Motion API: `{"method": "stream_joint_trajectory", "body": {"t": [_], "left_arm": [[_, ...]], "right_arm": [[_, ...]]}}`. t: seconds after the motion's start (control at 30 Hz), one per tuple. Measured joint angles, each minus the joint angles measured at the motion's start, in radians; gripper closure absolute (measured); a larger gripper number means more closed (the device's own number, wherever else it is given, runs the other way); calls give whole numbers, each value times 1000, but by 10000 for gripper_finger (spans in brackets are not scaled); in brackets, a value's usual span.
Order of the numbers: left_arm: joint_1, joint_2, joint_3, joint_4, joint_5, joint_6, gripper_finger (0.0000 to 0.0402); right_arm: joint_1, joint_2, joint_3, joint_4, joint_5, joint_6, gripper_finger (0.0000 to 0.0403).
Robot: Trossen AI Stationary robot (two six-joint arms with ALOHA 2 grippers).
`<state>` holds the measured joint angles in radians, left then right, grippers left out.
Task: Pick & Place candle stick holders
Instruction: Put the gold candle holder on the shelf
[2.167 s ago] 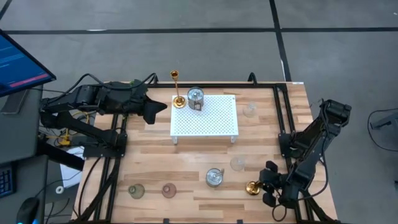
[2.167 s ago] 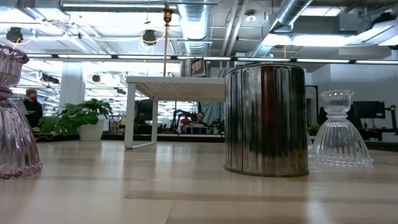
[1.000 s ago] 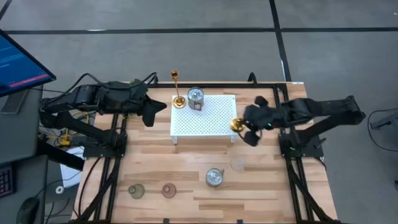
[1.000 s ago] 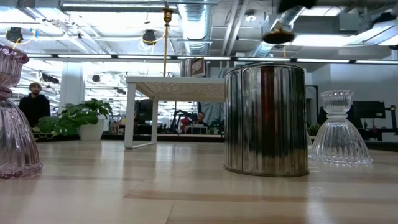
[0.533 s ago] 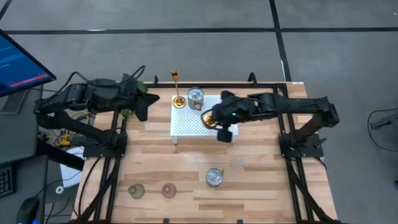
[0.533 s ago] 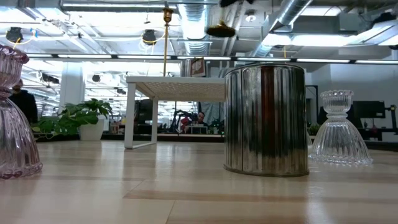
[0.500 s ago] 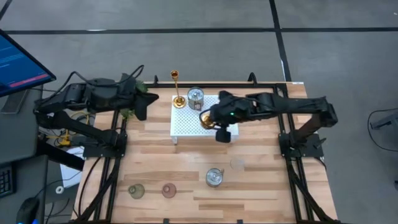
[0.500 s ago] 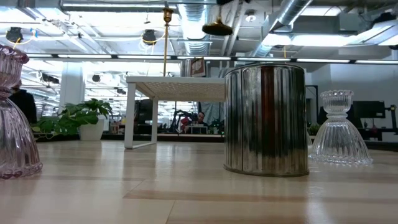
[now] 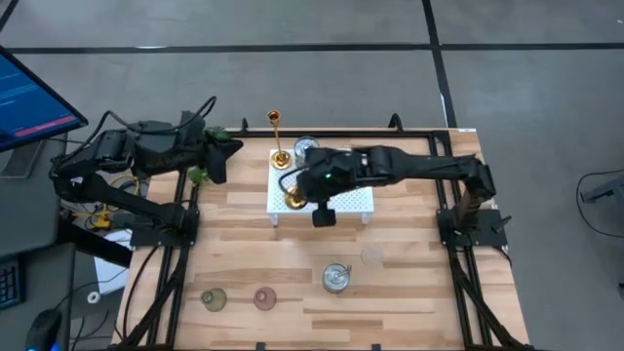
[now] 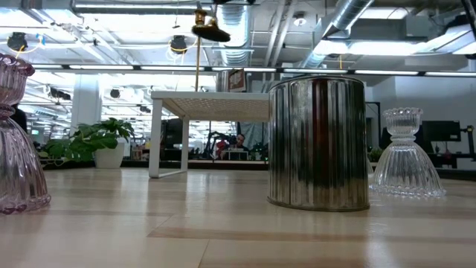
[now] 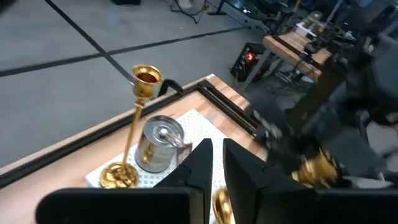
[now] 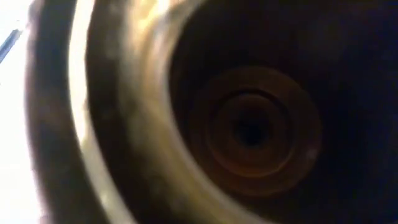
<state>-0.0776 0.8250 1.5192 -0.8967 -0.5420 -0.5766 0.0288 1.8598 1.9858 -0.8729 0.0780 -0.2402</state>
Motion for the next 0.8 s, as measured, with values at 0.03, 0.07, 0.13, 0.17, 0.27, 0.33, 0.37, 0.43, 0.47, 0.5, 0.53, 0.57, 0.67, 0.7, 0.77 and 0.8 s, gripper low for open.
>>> {"method": "stream_joint_trajectory", "body": {"t": [0.03, 0.07, 0.13, 0.17, 0.27, 0.33, 0.37, 0.43, 0.47, 0.5, 0.53, 0.57, 0.67, 0.7, 0.77, 0.8], "left_arm": [[0, 1, 0, 0, -10, -1, 364], [0, 1, 0, 1, -13, -2, 364], [0, 2, 0, 1, -15, -2, 364], [0, 2, 0, 1, -15, -2, 364], [0, 2, 0, 1, -11, 15, 364], [0, 1, 0, 1, -11, 38, 364], [0, 0, 0, 1, -11, 51, 364], [0, -1, 0, 1, -11, 73, 364], [0, -1, 0, 1, -11, 77, 364], [0, -1, 0, 1, -11, 79, 364], [0, 0, 0, 1, -11, 79, 364], [0, 0, 0, 1, -11, 79, 364], [0, 0, 0, 1, -11, 81, 364], [0, 1, 0, 1, -11, 83, 364], [0, 1, 0, 1, -11, 95, 364], [0, 1, 0, 1, -11, 102, 364]], "right_arm": [[-2, 15, 10, -4, -13, -6, 403], [-4, 29, 19, -9, -26, -15, 403], [-6, 56, 40, -4, -33, -25, 403], [-7, 67, 51, -7, -33, -25, 403], [-6, 97, 84, -6, -29, -7, 403], [-5, 115, 106, 5, -29, 20, 403], [-6, 127, 118, 3, -29, 36, 403], [-12, 149, 142, -4, -27, 73, 403], [-15, 158, 155, -9, -18, 88, 403], [-17, 162, 164, -8, -6, 101, 403], [-19, 162, 172, -4, 6, 110, 403], [-20, 160, 175, 7, 11, 122, 403], [-17, 157, 177, 23, 15, 188, 403], [-16, 157, 176, 16, 23, 209, 403], [-9, 157, 175, 9, 44, 243, 403], [-5, 156, 175, 13, 60, 258, 403]]}}
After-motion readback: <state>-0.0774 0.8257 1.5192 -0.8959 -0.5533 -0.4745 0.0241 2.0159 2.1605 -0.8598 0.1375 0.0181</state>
